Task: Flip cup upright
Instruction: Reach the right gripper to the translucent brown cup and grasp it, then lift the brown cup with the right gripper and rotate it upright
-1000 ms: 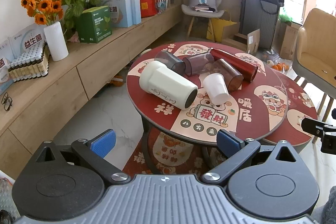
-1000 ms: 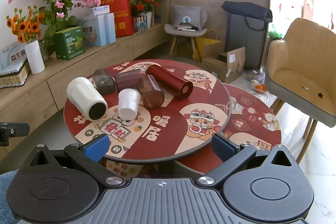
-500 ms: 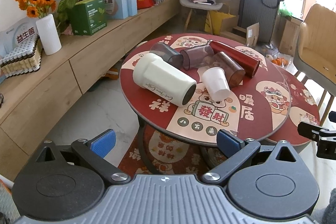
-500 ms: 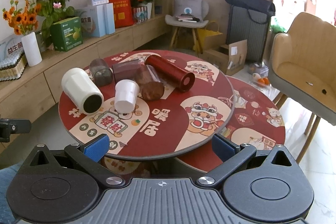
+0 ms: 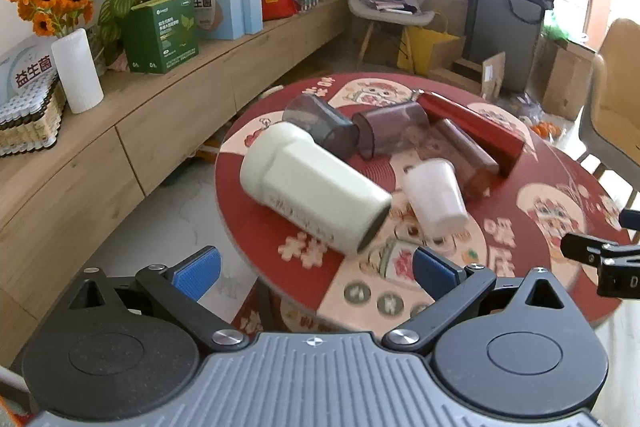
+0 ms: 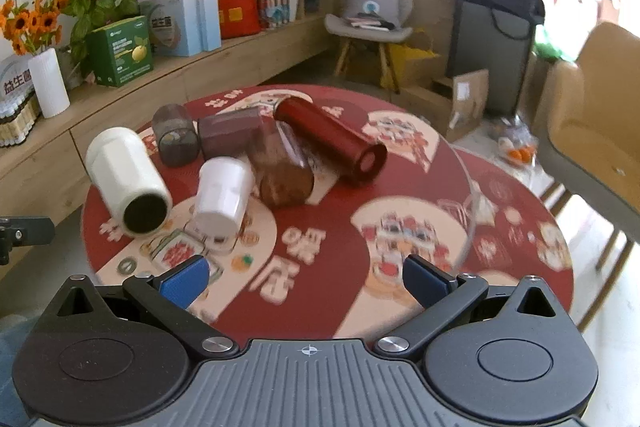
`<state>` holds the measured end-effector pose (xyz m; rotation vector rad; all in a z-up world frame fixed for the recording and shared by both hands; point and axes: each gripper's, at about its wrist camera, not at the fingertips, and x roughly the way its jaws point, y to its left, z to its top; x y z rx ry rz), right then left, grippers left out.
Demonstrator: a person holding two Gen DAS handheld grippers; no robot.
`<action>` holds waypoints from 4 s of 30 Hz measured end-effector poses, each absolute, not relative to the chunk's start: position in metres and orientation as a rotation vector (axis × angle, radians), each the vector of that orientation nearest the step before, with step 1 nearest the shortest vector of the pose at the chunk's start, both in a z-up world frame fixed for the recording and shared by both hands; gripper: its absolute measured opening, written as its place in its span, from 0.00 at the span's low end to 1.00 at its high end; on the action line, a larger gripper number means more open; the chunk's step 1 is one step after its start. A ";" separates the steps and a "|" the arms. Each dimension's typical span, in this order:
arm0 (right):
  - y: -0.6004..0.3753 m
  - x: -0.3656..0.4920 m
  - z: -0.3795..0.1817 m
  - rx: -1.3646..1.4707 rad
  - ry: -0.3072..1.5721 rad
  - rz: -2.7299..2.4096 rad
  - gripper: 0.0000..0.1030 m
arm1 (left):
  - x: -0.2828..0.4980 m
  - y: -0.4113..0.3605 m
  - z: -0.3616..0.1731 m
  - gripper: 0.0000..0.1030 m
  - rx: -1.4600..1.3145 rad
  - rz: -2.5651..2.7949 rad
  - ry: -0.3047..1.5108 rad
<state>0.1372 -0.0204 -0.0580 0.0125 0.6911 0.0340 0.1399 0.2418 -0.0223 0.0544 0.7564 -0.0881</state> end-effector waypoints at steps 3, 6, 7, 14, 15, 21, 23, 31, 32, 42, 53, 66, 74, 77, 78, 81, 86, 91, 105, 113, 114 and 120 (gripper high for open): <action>-0.022 0.170 -0.061 -0.010 0.681 0.059 0.91 | 0.157 0.239 -0.031 1.00 0.040 -0.084 0.759; -0.025 0.202 -0.065 -0.023 0.677 0.088 0.82 | 0.166 0.238 -0.044 1.00 0.024 -0.087 0.769; -0.025 0.214 -0.068 -0.028 0.676 0.098 0.78 | 0.167 0.238 -0.049 1.00 0.020 -0.089 0.777; -0.017 0.291 -0.092 -0.029 0.720 0.171 0.61 | 0.170 0.239 -0.076 1.00 0.004 -0.106 0.837; -0.014 0.298 -0.094 -0.030 0.721 0.174 0.59 | 0.169 0.239 -0.077 1.00 0.004 -0.107 0.839; -0.010 0.327 -0.106 0.022 0.752 0.182 0.57 | 0.171 0.245 -0.078 1.00 -0.010 -0.105 0.832; -0.010 0.325 -0.107 0.034 0.757 0.188 0.54 | 0.170 0.247 -0.078 1.00 -0.014 -0.103 0.831; -0.025 0.293 -0.105 0.074 0.786 0.168 0.53 | 0.161 0.247 -0.069 1.00 -0.022 -0.101 0.822; -0.028 0.286 -0.105 0.079 0.791 0.162 0.53 | 0.161 0.247 -0.069 1.00 -0.025 -0.101 0.825; -0.047 0.214 -0.105 0.162 0.809 0.123 0.53 | 0.149 0.243 -0.067 1.00 -0.048 -0.125 0.857; -0.030 0.174 -0.102 0.206 0.805 0.116 0.53 | 0.140 0.246 -0.065 1.00 -0.056 -0.110 0.873; -0.050 0.152 -0.087 0.252 0.690 0.092 0.65 | 0.141 0.238 -0.065 1.00 -0.060 -0.102 0.903; -0.077 0.133 -0.078 0.122 0.528 -0.079 0.69 | 0.138 0.221 -0.057 1.00 -0.091 -0.168 0.871; -0.087 0.137 -0.089 0.048 0.500 -0.148 0.69 | 0.141 0.209 -0.055 1.00 -0.086 -0.170 0.872; -0.091 0.139 -0.094 0.044 0.495 -0.160 0.69 | 0.142 0.205 -0.055 1.00 -0.082 -0.173 0.875; -0.104 0.143 -0.106 0.061 0.491 -0.173 0.67 | 0.146 0.194 -0.052 1.00 -0.079 -0.185 0.868; -0.116 0.152 -0.117 0.071 0.511 -0.140 0.65 | 0.155 0.164 -0.048 1.00 -0.057 -0.209 0.850; -0.115 0.152 -0.119 0.036 0.519 -0.115 0.65 | 0.170 0.128 -0.047 1.00 -0.059 -0.246 0.846; -0.137 0.152 -0.121 0.100 0.563 -0.124 0.65 | 0.194 0.087 -0.055 1.00 -0.089 -0.223 0.882; -0.133 0.152 -0.122 0.092 0.574 -0.115 0.65 | 0.212 0.078 -0.083 0.98 -0.080 -0.180 0.948; -0.133 0.152 -0.122 0.091 0.575 -0.114 0.66 | 0.214 0.076 -0.086 0.97 -0.067 -0.181 0.954; -0.133 0.156 -0.125 0.094 0.591 -0.106 0.66 | 0.212 0.073 -0.090 0.84 -0.004 -0.224 0.955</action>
